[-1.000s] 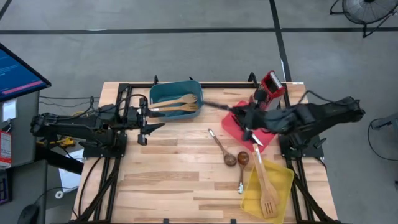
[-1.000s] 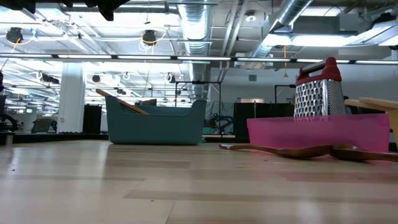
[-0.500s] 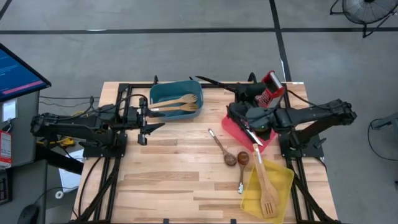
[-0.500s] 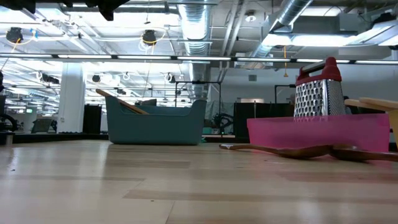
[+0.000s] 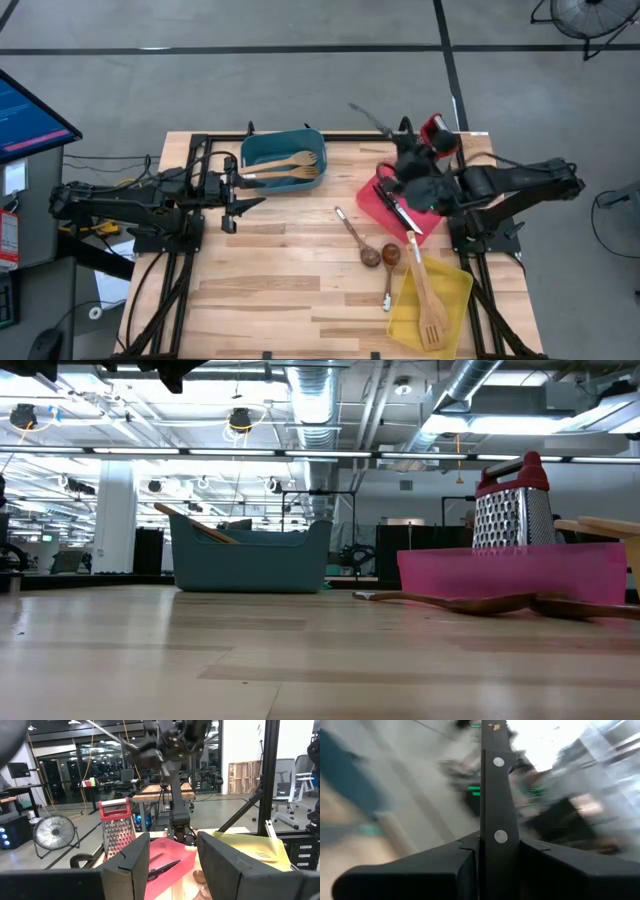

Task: Pick & Place Kitchen Items
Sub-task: Put the black kitchen knife into the red bin

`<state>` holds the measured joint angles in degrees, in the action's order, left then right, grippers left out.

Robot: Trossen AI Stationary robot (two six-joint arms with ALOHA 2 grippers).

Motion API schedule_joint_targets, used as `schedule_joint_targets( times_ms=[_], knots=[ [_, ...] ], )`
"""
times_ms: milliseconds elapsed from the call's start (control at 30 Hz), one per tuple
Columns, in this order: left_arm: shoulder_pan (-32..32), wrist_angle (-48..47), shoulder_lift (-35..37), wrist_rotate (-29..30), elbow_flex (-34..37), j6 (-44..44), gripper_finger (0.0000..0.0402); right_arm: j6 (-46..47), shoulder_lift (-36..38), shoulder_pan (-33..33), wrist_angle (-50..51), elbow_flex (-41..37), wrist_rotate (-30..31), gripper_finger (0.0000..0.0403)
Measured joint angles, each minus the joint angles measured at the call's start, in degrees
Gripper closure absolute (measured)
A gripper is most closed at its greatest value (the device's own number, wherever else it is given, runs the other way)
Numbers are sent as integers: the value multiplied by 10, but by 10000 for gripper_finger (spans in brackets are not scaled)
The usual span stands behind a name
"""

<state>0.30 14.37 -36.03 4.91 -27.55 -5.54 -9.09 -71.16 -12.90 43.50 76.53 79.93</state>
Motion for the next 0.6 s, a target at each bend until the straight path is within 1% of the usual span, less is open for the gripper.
schedule_joint_targets(
  times_ms=[100,167,200,267,333,400,600],
  knots=[
    [0,0,0,0,0,0,257,284,21,-6,195,0,-111,335],
    [0,0,0,-2,0,0,257,449,23,-5,321,-4,-168,335],
    [0,0,0,-2,0,0,257,528,23,-8,373,-13,-189,335],
    [0,0,0,-2,0,0,257,659,23,-20,439,-42,-235,335],
    [0,0,0,-2,0,0,257,736,22,-32,457,-81,-286,335],
    [0,0,0,-2,0,1,257,783,22,-42,447,-126,-326,335],
    [0,0,0,-2,0,4,257,868,22,-66,370,-245,-421,335]
  ],
)
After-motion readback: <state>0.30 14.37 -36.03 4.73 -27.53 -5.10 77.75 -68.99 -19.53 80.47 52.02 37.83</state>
